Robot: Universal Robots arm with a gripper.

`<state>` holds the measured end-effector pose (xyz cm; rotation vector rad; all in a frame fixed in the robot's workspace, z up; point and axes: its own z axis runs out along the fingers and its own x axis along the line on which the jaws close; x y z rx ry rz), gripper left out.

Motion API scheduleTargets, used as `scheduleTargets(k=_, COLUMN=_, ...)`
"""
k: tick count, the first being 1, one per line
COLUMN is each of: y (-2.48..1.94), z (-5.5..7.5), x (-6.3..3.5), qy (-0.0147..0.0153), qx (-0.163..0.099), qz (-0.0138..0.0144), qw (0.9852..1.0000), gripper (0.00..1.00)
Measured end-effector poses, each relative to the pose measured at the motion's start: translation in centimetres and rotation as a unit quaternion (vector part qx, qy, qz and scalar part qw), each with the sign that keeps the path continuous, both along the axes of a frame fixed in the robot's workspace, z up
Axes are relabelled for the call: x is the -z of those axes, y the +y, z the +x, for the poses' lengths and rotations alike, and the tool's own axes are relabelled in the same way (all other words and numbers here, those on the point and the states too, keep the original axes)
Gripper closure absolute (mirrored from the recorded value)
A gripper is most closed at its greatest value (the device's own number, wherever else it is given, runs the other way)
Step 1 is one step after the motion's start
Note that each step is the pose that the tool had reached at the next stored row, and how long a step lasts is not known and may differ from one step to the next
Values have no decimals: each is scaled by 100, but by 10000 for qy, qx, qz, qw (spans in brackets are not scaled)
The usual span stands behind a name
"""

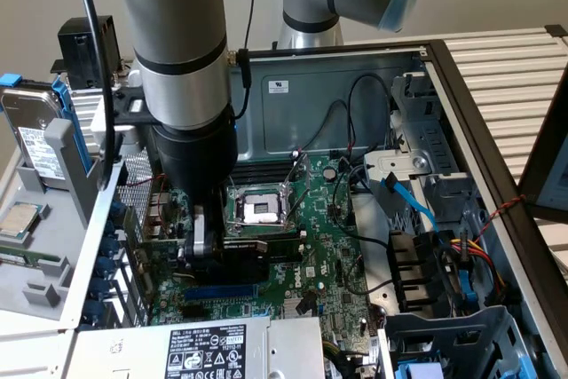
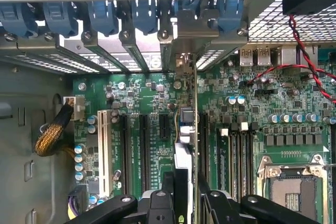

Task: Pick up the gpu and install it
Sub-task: 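Insert the gpu into the slot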

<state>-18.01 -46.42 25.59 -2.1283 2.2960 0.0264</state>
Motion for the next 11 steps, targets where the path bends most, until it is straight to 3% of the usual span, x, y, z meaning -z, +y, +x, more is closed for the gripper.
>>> scheduleTargets(k=11, y=-9, z=15, x=1, qy=8, qx=0, qz=0, qw=10000, gripper=73)
